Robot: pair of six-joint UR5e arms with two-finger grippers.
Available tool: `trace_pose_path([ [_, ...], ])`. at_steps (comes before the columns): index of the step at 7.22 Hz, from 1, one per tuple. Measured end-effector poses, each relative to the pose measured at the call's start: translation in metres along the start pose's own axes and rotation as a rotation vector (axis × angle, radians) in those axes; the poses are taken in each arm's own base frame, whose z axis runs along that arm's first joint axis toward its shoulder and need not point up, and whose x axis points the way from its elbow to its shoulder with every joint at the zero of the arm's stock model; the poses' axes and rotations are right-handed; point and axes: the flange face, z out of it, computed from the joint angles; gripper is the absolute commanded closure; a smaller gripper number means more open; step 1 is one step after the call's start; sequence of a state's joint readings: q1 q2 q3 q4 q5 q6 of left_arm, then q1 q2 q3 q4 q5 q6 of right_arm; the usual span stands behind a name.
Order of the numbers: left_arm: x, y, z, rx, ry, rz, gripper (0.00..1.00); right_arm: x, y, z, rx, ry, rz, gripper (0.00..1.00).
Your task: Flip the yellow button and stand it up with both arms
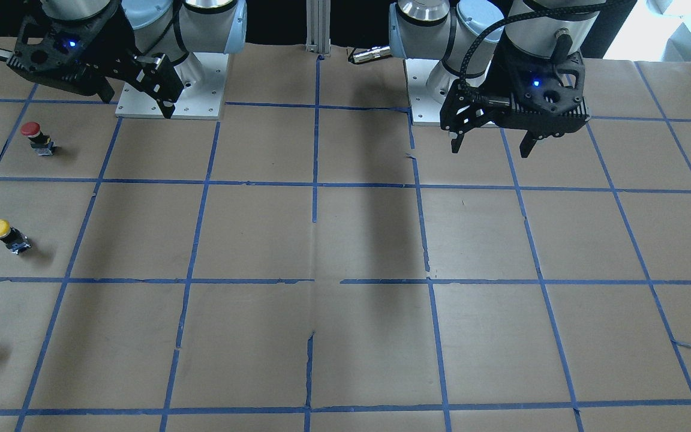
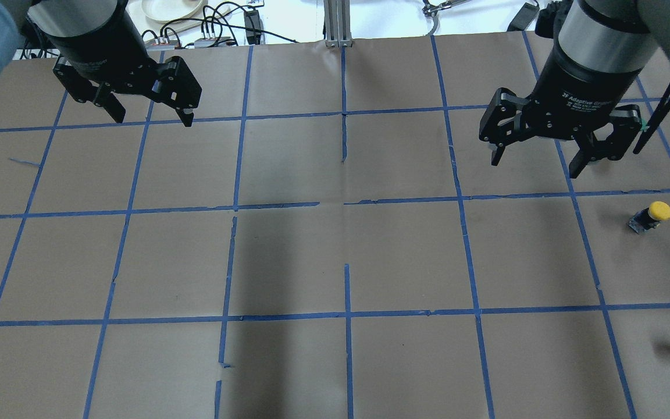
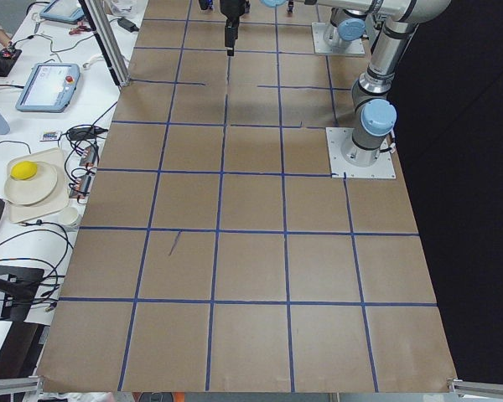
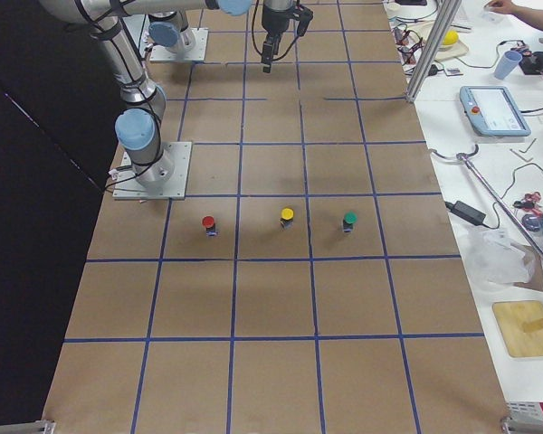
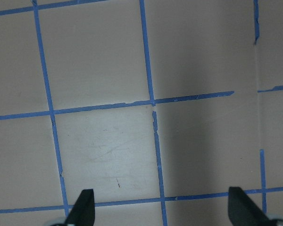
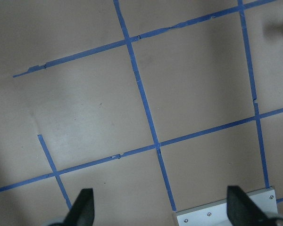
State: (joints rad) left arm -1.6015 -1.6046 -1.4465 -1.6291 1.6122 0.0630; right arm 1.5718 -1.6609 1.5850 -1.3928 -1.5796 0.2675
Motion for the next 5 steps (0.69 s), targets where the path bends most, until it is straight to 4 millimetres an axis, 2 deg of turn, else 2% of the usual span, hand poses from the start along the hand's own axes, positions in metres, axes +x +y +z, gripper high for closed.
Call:
trace_pose_path([
  [5,0.0,-0.0001,-0.0003,0.001,0.0,0.001,0.0,0.0016,-0.0007,0.0048,-0.007,0.006,-0.001,0.0],
])
